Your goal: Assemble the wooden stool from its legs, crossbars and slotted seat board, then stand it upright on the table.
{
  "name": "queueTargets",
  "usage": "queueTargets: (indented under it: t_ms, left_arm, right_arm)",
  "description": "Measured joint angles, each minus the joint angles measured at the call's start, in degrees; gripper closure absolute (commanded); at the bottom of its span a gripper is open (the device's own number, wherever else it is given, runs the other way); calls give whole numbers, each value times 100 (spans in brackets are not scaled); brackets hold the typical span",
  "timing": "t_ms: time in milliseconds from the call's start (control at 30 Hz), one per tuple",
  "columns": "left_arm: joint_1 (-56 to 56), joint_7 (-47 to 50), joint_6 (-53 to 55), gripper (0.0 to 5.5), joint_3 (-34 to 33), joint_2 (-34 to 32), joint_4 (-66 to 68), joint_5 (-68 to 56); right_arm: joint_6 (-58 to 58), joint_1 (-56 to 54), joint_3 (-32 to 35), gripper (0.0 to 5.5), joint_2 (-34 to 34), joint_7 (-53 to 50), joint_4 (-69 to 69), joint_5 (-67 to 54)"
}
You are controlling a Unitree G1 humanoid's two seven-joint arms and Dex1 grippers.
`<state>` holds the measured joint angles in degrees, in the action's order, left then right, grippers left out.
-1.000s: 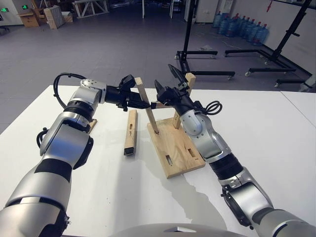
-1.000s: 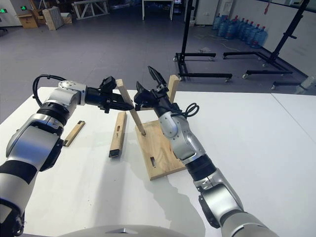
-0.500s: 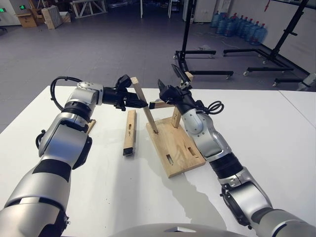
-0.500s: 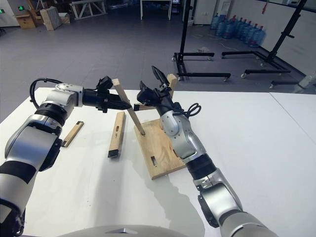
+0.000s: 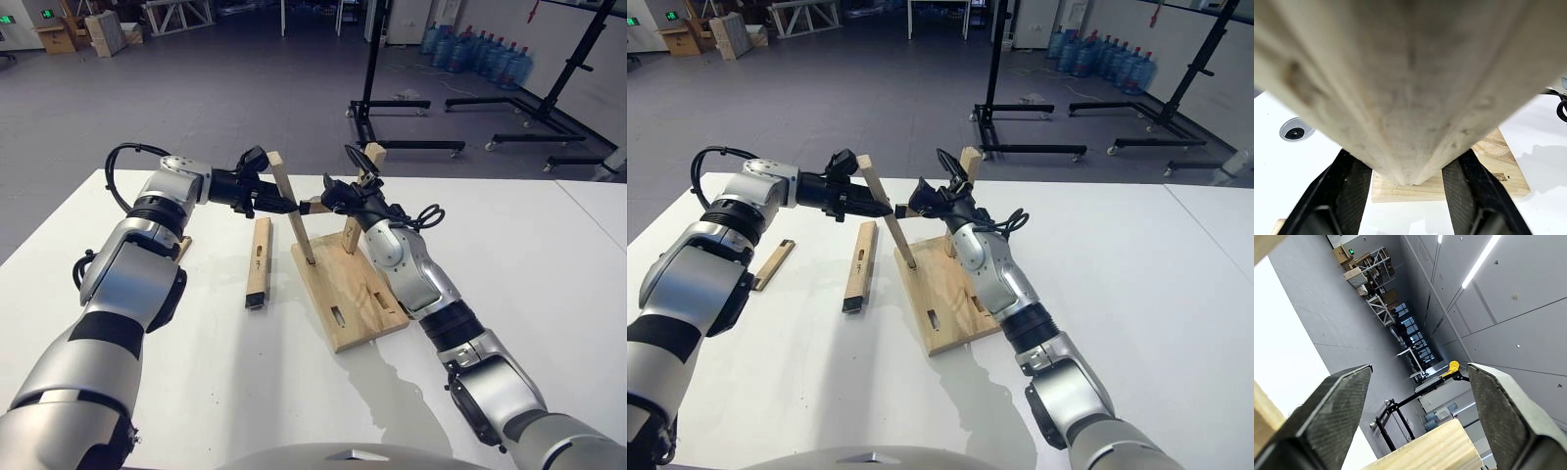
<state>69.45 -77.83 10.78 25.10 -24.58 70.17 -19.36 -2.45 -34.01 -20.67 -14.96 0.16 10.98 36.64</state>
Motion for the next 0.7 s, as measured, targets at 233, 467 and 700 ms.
queueTargets:
  t_ms: [233, 467, 700]
  left_arm:
    - [8, 84, -57, 349, 51, 114, -25, 0]
    - [50, 171, -109, 349, 210, 160, -42, 0]
    - [50, 176, -115, 349, 219, 162, -42, 0]
  right_arm:
    - [-2, -308, -46, 193, -5, 37, 261, 100]
    - [-7, -368, -373, 193, -97, 652, 503, 279]
    - [-5, -384, -372, 193, -107, 727, 490, 281]
